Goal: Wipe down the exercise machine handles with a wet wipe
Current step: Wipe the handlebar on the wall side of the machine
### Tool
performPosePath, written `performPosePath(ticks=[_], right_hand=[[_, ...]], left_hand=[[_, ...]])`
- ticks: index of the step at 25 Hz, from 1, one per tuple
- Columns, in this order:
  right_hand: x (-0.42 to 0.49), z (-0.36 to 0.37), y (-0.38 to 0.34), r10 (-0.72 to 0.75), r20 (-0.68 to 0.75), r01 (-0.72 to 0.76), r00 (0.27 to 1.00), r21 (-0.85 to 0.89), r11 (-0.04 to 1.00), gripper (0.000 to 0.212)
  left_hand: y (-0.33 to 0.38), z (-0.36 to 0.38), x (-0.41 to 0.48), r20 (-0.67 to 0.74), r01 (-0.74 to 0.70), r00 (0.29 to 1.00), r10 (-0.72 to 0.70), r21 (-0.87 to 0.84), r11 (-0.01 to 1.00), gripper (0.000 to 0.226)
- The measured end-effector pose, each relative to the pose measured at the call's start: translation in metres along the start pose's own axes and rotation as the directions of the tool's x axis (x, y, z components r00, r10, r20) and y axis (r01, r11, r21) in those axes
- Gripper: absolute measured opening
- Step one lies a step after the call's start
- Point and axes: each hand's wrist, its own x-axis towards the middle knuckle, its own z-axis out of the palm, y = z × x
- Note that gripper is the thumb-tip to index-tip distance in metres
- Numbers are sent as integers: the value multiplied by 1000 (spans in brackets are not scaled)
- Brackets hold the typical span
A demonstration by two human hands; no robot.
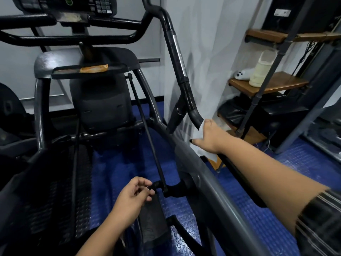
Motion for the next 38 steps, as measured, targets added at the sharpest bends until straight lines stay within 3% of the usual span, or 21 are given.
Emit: performPosePath(ticks=[4,8,14,18,20,22,25,27,29,32,34,38], right_hand=[[-59,16,21,-41,-32,36,999,-143,989,94],[-92,32,25,55,-70,-80,996,-432,898,81],[-30,34,-4,88,-184,-174,979,-535,826,66],[37,22,-29,126,-199,-191,972,-355,915,71],[62,15,-36,177,-217,-216,960,-172,961,68],[70,4,-38,228,-197,-222,954,53,974,49],[69,-14,-30,179,-39,-172,983,133,976,22],[61,-22,-16,188,118,-218,975,341,915,33],[44,-23,2,166,300,-314,939,558,768,37],[15,-11,33,77,518,-441,852,630,640,54],[-3,-2,51,-13,555,-434,832,665,607,59],[-55,7,71,-45,531,-441,846,745,501,45]], left_hand=[[5,14,-7,54,-11,998,11,12,1000,15],[6,18,-9,65,-7,998,6,18,1000,14],[-4,11,-5,64,18,998,-20,30,999,12],[-18,6,4,61,49,997,-48,0,999,12],[-22,3,9,61,78,995,-76,-23,997,11],[-23,2,11,61,97,994,-95,-22,995,10],[-21,1,10,41,79,996,-79,4,997,12],[-18,2,8,47,63,997,-64,19,998,13],[-16,5,7,67,59,996,-60,24,998,12],[-11,12,4,95,59,994,-61,27,998,12],[-7,21,0,117,55,991,-59,38,998,11],[-3,39,-6,161,22,986,-32,67,998,13]])
